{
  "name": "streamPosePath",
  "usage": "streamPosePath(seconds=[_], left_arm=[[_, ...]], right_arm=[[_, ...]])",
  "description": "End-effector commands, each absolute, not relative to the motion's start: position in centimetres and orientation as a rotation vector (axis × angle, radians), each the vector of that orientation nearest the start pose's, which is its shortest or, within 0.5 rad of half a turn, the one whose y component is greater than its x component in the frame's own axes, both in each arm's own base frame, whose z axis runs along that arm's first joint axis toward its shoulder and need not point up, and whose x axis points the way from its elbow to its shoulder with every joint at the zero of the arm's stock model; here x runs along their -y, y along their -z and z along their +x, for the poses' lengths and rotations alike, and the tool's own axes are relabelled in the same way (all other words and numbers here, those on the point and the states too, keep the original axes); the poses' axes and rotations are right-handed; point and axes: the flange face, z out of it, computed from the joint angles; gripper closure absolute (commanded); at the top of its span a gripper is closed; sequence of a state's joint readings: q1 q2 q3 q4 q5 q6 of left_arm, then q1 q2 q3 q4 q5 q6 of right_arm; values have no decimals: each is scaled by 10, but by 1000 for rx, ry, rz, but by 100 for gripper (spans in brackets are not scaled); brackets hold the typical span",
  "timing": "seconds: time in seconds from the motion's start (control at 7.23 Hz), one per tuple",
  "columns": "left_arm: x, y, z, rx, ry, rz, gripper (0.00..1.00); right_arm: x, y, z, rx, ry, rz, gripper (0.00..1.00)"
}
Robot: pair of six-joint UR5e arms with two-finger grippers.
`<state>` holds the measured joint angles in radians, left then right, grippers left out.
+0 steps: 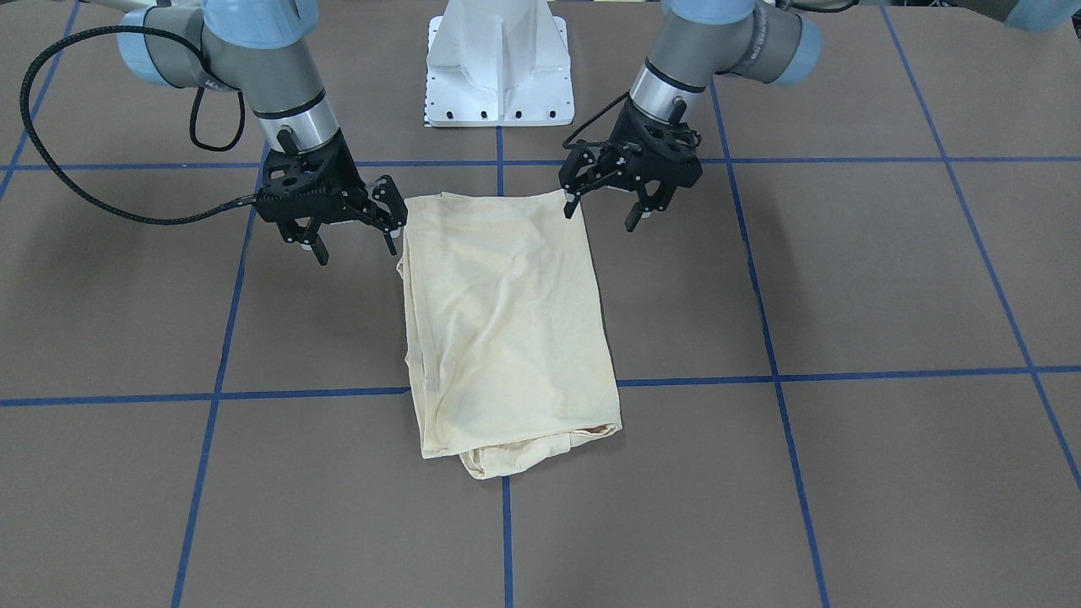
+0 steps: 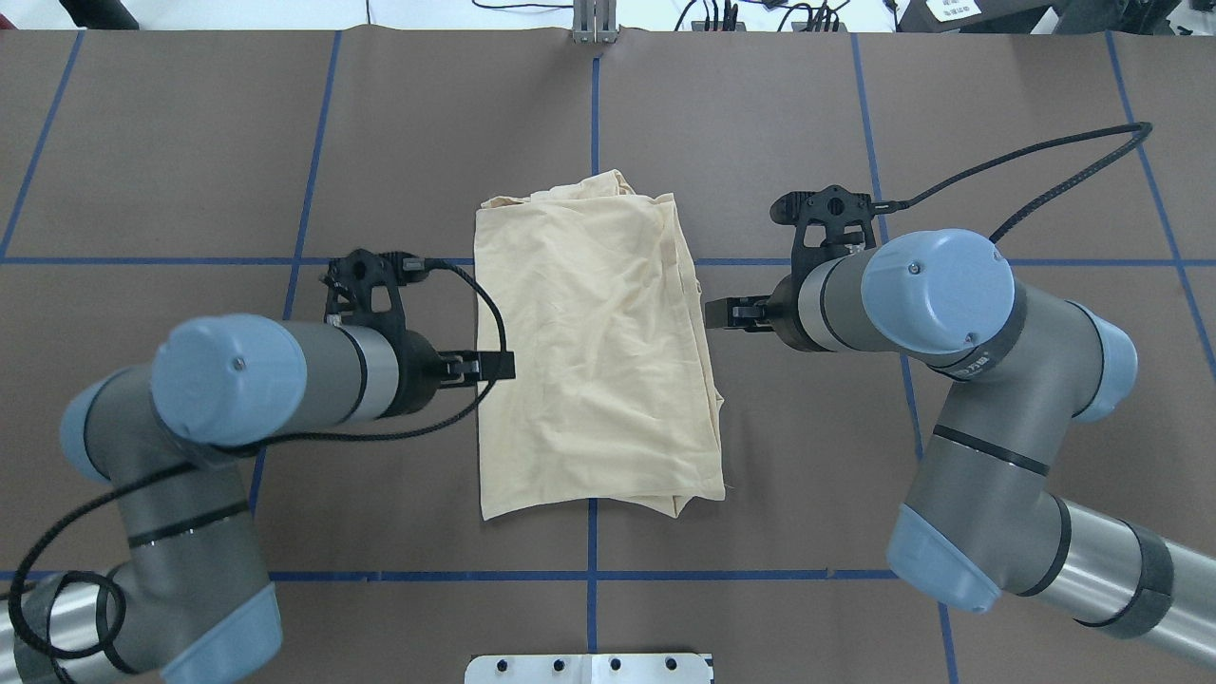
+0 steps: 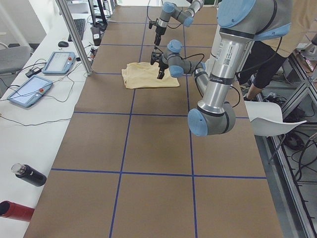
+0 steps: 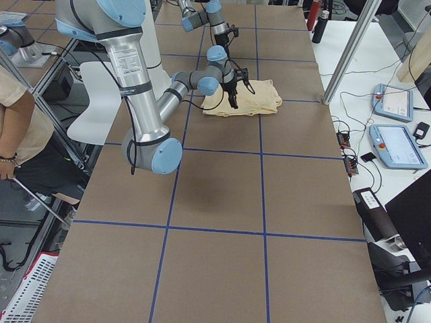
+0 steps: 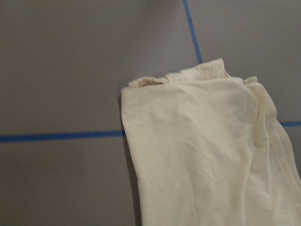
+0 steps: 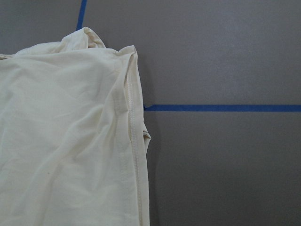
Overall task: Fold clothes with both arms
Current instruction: 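Lower the left gripper onto the shirt corner nearest it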
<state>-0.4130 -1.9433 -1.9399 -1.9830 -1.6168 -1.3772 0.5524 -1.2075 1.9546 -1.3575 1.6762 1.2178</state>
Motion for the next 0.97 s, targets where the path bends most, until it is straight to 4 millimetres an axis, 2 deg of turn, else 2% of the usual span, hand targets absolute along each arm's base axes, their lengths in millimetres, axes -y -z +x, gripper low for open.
streamPosePath(seconds=[0.0,0.28,0.42,0.55,0.83], left_arm=[[297,-271,508,-1080,198,215,4],[298,-286,519,-1047,195,205,16],[297,-288,527,-1039,191,202,26],[288,-292,535,-1032,174,189,34],[283,-299,543,-1016,164,181,35]], right_arm=[[402,-268,-428,913,-173,324,1],[400,-268,-432,909,-171,332,0],[399,-269,-433,904,-172,340,0],[398,-267,-434,907,-172,340,0],[398,-266,-434,908,-169,342,0]])
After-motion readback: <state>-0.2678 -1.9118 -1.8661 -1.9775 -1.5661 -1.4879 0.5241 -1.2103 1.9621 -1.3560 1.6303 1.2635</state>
